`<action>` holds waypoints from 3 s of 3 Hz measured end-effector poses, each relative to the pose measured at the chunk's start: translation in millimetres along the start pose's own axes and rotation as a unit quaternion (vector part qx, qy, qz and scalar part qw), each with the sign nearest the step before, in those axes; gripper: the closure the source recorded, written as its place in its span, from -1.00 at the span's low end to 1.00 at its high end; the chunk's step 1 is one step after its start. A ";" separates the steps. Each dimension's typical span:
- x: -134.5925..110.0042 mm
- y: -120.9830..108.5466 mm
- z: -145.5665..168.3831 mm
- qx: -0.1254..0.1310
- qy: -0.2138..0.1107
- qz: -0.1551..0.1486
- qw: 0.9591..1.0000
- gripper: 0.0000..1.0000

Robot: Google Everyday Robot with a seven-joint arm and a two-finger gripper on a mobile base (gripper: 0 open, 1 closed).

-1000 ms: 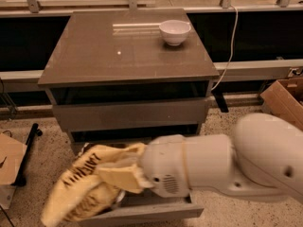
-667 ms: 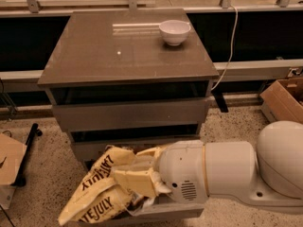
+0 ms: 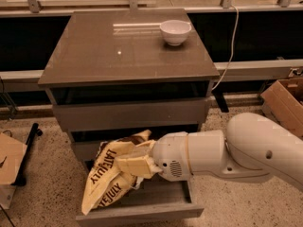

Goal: Place brown chip bag into bottom drawer

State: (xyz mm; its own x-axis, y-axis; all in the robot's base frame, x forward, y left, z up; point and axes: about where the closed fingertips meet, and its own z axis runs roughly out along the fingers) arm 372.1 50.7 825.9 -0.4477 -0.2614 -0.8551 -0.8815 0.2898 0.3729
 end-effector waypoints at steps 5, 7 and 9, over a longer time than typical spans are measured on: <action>152.4 -246.2 27.6 0.027 -0.078 0.107 0.991 1.00; 163.9 -249.9 42.5 0.030 -0.085 0.124 0.988 1.00; 213.0 -300.8 81.0 0.059 -0.121 0.174 0.976 1.00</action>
Offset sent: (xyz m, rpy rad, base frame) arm 0.1109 -0.0399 -0.1559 0.0765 0.1416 -0.0475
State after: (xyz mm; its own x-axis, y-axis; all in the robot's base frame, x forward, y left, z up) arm 554.0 -17.6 502.4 -0.6555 0.0925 -0.7495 -0.6528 0.4295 0.6239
